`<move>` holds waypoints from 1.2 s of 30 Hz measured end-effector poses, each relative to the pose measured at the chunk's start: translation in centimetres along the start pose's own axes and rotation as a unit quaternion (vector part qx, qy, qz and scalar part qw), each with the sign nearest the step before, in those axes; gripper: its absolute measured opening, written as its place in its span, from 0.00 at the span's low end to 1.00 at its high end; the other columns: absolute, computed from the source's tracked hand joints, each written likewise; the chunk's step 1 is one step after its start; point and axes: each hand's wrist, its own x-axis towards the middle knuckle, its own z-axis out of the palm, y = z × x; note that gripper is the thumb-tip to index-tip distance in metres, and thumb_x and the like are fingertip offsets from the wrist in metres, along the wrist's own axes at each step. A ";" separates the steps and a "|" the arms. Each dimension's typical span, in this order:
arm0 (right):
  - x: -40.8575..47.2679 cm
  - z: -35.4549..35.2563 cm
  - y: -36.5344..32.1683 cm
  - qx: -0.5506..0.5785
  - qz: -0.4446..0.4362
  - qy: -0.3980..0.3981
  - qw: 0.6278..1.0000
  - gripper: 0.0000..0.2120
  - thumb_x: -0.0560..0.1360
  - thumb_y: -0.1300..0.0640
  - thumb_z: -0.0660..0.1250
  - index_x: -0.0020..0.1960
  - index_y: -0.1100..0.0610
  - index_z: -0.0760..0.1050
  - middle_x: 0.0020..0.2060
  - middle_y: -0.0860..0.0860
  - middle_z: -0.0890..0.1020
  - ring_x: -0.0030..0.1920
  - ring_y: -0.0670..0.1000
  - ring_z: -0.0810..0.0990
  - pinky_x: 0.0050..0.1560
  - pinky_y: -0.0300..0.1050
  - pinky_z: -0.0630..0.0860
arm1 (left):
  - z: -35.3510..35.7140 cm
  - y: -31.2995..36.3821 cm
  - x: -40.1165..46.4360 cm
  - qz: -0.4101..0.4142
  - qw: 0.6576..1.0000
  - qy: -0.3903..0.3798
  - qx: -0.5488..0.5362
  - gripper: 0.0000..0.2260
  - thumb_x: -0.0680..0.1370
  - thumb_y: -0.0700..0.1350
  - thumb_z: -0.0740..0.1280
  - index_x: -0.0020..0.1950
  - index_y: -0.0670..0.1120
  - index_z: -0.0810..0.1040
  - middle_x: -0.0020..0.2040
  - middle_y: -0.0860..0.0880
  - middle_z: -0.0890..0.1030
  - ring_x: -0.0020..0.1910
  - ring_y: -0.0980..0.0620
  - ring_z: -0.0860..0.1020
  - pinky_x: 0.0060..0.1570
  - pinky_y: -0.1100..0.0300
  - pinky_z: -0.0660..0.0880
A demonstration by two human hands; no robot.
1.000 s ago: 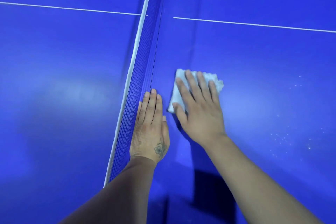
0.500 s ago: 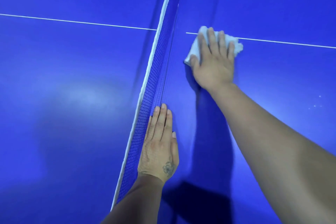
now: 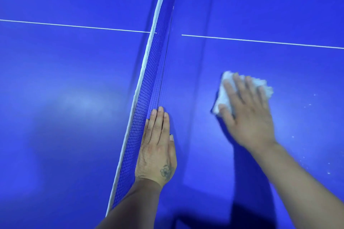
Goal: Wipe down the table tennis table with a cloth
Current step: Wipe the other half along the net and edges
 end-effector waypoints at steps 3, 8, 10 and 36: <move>3.6 -0.5 2.6 0.003 0.104 0.006 0.995 0.31 0.86 0.41 0.49 0.86 0.50 0.55 0.86 0.53 0.56 0.86 0.60 0.52 0.83 0.66 0.50 | 0.2 0.0 -0.1 -0.001 1.000 0.003 -0.003 0.27 0.86 0.41 0.55 0.85 0.36 0.60 0.87 0.42 0.56 0.87 0.44 0.51 0.86 0.49 0.47; 10.4 0.1 -1.7 0.015 0.106 -0.007 0.994 0.34 0.83 0.39 0.46 0.87 0.49 0.50 0.87 0.52 0.51 0.86 0.60 0.47 0.83 0.67 0.44 | 0.5 -0.2 0.1 0.003 1.000 0.007 -0.016 0.27 0.85 0.42 0.53 0.84 0.35 0.62 0.87 0.41 0.58 0.87 0.43 0.52 0.86 0.51 0.44; 10.3 0.6 -5.1 0.018 0.051 -0.007 0.999 0.34 0.83 0.39 0.46 0.87 0.49 0.52 0.87 0.51 0.52 0.86 0.59 0.48 0.84 0.65 0.44 | 0.4 -0.1 0.1 0.006 1.000 0.017 -0.023 0.27 0.85 0.42 0.54 0.83 0.34 0.62 0.86 0.39 0.59 0.87 0.42 0.54 0.86 0.52 0.43; -15.0 2.9 -17.6 0.018 0.013 -0.042 0.999 0.35 0.84 0.42 0.47 0.87 0.53 0.44 0.87 0.55 0.50 0.86 0.61 0.46 0.84 0.64 0.45 | -5.2 1.5 -5.6 -0.127 0.964 -0.045 -0.231 0.25 0.90 0.52 0.52 0.87 0.47 0.61 0.87 0.54 0.58 0.85 0.60 0.51 0.82 0.66 0.46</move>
